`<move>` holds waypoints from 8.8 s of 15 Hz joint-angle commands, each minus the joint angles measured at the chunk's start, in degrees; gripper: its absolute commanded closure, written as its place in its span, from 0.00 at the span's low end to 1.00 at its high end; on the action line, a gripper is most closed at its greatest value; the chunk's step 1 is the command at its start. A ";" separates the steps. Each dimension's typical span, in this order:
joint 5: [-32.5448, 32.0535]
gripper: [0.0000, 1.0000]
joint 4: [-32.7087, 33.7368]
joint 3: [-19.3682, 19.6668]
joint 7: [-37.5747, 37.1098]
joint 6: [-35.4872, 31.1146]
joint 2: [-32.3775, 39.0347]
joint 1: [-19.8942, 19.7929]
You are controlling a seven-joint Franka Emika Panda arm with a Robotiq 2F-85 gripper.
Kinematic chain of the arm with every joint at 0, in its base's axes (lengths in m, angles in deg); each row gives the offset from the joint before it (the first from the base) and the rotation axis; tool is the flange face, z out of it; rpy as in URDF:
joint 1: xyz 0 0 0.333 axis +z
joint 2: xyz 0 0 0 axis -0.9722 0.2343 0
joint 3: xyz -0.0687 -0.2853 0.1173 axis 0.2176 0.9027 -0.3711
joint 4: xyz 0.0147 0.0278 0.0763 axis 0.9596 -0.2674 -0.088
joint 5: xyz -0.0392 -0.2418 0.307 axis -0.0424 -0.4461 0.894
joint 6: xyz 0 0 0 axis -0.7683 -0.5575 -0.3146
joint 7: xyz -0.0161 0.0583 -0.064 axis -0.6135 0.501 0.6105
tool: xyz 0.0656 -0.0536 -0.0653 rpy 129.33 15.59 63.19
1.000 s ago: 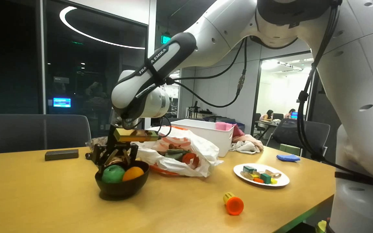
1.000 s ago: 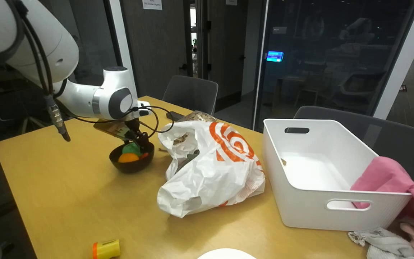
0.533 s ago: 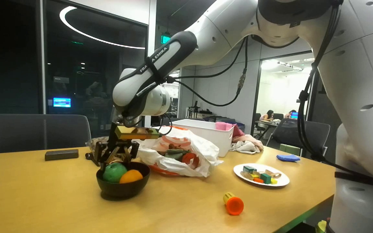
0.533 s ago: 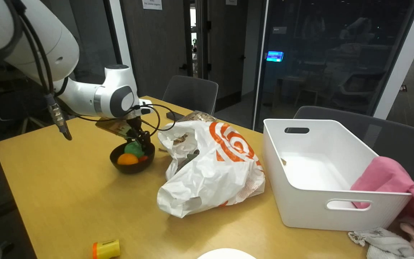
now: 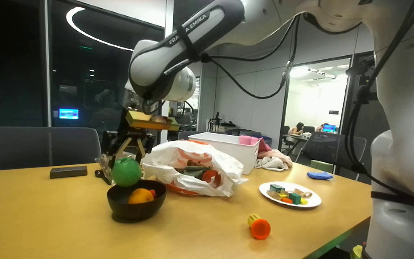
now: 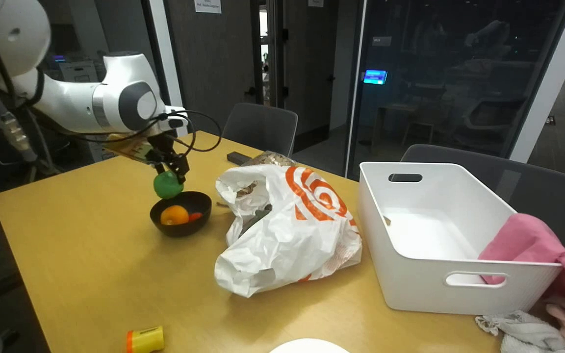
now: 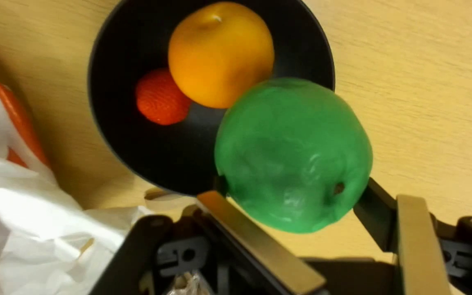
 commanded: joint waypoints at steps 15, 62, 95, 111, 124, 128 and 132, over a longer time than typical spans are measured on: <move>-31.09 0.47 -3.38 1.74 -30.98 22.17 -11.29 -9.00; -4.62 0.00 3.04 -0.87 1.94 4.35 7.06 -0.59; -21.36 0.46 -7.34 -3.30 -36.72 15.72 -14.13 2.35; -24.17 0.46 0.60 5.96 -16.52 20.40 -7.72 -12.35; -25.12 0.46 6.78 10.98 -14.52 9.59 7.55 -6.67; -31.50 0.36 8.47 12.83 -19.54 12.22 9.00 -4.96; -29.86 0.00 6.24 11.56 -19.35 9.28 8.23 -5.24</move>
